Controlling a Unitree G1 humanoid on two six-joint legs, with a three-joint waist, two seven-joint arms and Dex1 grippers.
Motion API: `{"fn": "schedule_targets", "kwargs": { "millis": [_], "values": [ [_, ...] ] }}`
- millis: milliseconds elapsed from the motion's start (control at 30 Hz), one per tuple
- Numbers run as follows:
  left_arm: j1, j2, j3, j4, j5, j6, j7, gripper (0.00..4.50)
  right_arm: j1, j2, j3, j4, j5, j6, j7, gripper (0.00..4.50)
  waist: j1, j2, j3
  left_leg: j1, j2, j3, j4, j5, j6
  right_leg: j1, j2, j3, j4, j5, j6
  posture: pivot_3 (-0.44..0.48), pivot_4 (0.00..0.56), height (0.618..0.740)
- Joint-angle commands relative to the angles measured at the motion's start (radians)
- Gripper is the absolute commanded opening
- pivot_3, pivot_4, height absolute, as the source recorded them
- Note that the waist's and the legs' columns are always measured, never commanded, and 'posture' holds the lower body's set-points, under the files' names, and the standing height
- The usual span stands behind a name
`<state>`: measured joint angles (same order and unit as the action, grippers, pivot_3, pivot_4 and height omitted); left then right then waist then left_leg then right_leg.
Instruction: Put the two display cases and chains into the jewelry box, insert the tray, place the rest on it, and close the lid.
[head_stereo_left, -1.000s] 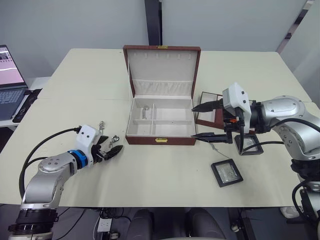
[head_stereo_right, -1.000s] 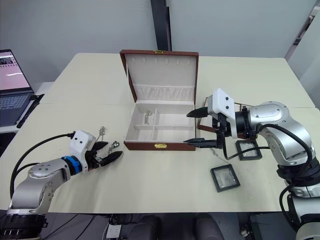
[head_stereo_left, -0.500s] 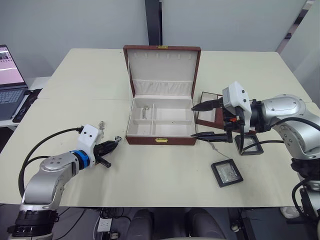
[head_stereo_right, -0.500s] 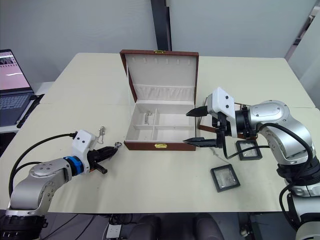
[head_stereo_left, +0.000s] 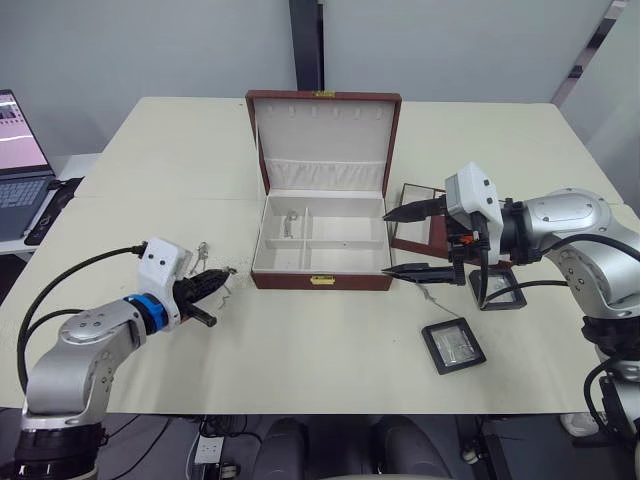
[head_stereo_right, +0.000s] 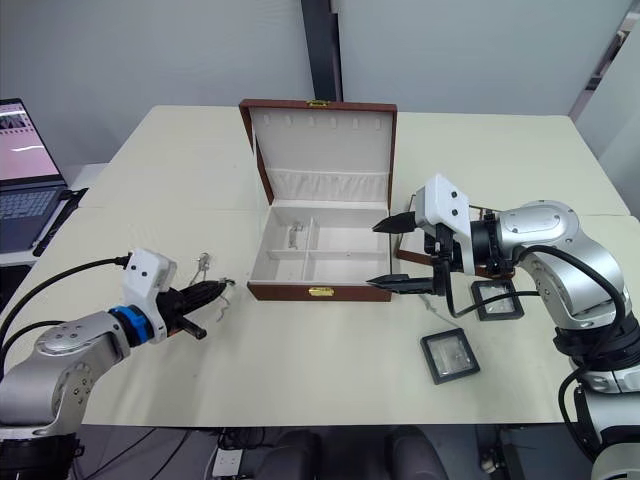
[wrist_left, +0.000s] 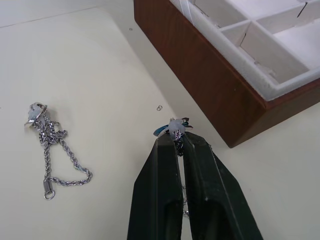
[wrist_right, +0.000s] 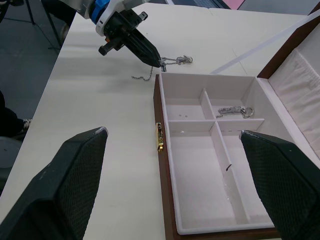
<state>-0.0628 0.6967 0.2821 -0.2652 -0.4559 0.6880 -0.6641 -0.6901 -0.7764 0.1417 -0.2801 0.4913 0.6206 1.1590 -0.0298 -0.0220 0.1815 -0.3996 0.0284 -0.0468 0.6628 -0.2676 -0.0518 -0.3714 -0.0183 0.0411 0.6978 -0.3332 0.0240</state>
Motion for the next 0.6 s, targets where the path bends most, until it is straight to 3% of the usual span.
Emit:
{"fn": "schedule_targets", "kwargs": {
  "millis": [33, 600],
  "values": [
    [0.016, 0.018, 0.07, -0.059, -0.037, 0.004, -0.002, 0.02, -0.025, -0.001, -0.016, -0.013, -0.001, -0.017, 0.007, 4.5, 0.0, 0.0, 0.0, 0.0, 0.0, 0.0, 0.0, 0.0, 0.0, 0.0, 0.0, 0.0, 0.0, 0.0, 0.0, 0.0, 0.15, 0.74],
    [0.147, 0.116, 0.296, -0.104, -0.16, 0.009, -0.125, 0.02, -0.026, -0.001, -0.013, 0.001, -0.005, -0.035, 0.016, 4.5, -0.001, 0.0, 0.0, 0.0, 0.0, 0.0, 0.0, 0.0, 0.0, 0.0, 0.0, 0.0, 0.0, 0.0, 0.0, 0.0, 0.15, 0.74]
  ]
}}
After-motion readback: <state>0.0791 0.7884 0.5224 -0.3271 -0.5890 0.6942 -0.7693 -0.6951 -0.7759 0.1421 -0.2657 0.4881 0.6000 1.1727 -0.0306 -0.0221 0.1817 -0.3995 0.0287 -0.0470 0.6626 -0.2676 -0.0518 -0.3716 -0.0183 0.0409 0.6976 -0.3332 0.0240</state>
